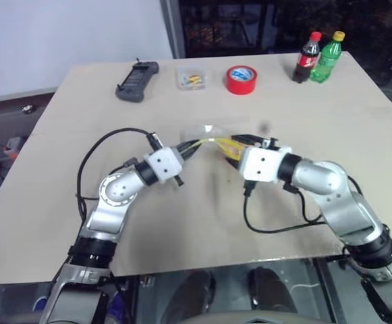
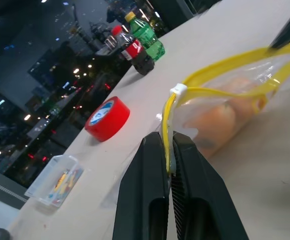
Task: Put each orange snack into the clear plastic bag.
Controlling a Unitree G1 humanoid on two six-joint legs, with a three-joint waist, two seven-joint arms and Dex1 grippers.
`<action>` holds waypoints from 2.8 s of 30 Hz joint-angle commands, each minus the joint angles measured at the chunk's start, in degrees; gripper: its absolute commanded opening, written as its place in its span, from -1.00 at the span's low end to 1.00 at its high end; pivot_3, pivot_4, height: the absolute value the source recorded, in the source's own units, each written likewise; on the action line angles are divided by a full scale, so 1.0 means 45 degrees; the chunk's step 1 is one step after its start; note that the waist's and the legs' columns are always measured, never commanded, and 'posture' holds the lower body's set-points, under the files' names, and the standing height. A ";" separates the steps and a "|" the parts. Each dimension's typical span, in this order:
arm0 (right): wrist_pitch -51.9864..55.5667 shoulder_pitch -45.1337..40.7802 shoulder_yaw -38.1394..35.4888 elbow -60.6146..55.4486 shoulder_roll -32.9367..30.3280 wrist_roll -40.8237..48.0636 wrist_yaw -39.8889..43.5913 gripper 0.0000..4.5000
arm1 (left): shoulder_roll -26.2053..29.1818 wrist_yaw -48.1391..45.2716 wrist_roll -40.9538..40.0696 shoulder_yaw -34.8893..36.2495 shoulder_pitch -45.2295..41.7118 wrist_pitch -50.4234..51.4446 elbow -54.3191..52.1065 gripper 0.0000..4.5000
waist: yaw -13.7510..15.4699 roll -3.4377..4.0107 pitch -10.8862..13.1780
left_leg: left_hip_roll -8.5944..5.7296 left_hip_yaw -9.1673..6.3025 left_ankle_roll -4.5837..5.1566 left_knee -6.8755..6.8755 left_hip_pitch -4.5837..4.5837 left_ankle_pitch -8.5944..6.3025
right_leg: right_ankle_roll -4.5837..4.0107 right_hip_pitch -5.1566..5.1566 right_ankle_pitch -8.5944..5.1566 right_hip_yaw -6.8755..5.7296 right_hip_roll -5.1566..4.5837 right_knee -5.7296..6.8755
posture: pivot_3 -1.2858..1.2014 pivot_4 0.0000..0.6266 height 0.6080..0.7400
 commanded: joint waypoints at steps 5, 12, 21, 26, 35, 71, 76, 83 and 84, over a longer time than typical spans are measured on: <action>-0.0627 -0.0859 0.0308 0.0919 0.0833 -0.0125 0.0017 -0.27 | 0.0223 0.0039 -0.0041 0.0123 0.0193 -0.0274 -0.0760 -1.00 | -0.0022 0.0001 0.0000 | 0.0003 -0.0003 0.0000 -0.0025 -0.0014 0.0000 | -0.0002 -0.0019 -0.0001 0.0000 0.0006 -0.0021 | 0.03 -0.52 1.00; -0.1074 -0.1234 0.0429 0.1788 0.1160 -0.0225 0.0111 -0.27 | 0.0344 0.0033 -0.0023 0.0136 0.0357 -0.0361 -0.0939 -1.00 | -0.0041 0.0002 0.0000 | 0.0005 -0.0001 -0.0001 -0.0025 -0.0003 0.0000 | -0.0003 -0.0019 0.0000 0.0002 0.0013 -0.0003 | 0.03 -0.52 1.00; -0.1538 -0.1372 0.0478 0.2340 0.1363 -0.0320 0.0268 -0.27 | 0.0389 0.0059 0.0018 0.0124 0.0462 -0.0337 -0.1188 -1.00 | -0.0050 0.0002 0.0000 | 0.0005 0.0001 -0.0001 -0.0025 -0.0003 -0.0001 | -0.0004 -0.0019 0.0001 0.0005 0.0015 -0.0003 | 0.03 -0.52 1.00; -0.1603 -0.1418 0.0411 0.2437 0.1441 -0.0252 0.0335 -0.52 | 0.0433 0.0054 -0.0004 0.0173 0.0469 -0.0359 -0.1167 -1.00 | -0.0047 0.0002 0.0000 | 0.0005 0.0002 -0.0001 -0.0025 -0.0003 0.0000 | -0.0004 -0.0019 0.0000 0.0005 0.0016 -0.0003 | 0.03 -0.52 1.00; -0.1609 -0.1416 0.0237 0.2423 0.1436 -0.0228 0.0367 -1.00 | 0.0454 0.0169 -0.0164 0.0315 0.0442 -0.0263 -0.1147 -1.00 | -0.0049 0.0002 0.0000 | 0.0004 0.0002 -0.0001 -0.0025 -0.0003 0.0000 | -0.0004 -0.0019 0.0001 0.0006 0.0015 -0.0003 | 0.03 -0.52 1.00; -0.2662 -0.1516 -0.3715 0.5710 -0.4496 -0.0141 -0.1371 -1.00 | -0.0200 0.0391 -0.2351 0.0924 -0.4181 0.3305 0.1898 -1.00 | -0.0032 -0.0023 0.0004 | -0.0002 0.0009 0.0000 0.0002 -0.0094 0.0000 | -0.0003 -0.0090 0.0003 0.0005 0.0002 -0.0010 | 0.03 -0.52 1.00; -0.1940 0.1862 -0.3879 0.2537 -0.4639 0.0494 -0.0686 -1.00 | 0.0545 -0.0277 -0.0929 -0.0206 -0.1422 0.2169 0.0458 -1.00 | -0.0249 -0.0016 0.0001 | 0.0006 0.0002 0.0021 -0.0027 -0.0149 -0.0012 | -0.0005 -0.0131 0.0002 0.0022 -0.0011 -0.0098 | 0.03 -0.52 1.00; -0.2468 0.5472 -0.4254 0.1998 -0.4246 0.0972 -0.0871 0.14 | 0.1677 -0.1680 -0.1988 -0.0091 0.2167 0.3265 -0.2223 -0.03 | -0.0116 -0.0004 0.0010 | 0.0009 0.0028 0.0021 -0.0014 -0.0112 -0.0013 | -0.0038 -0.0125 0.0029 0.0048 0.0011 -0.0014 | 0.03 -0.52 1.00; -0.2254 0.6106 -0.5048 0.1744 -0.4277 0.1643 -0.0671 0.32 | 0.1953 -0.1953 -0.2847 0.0517 0.2612 0.3990 -0.2653 0.14 | -0.0058 -0.0004 0.0010 | 0.0009 0.0034 0.0021 -0.0007 -0.0092 -0.0014 | -0.0038 -0.0112 0.0029 0.0050 0.0011 -0.0003 | 0.03 -0.52 1.00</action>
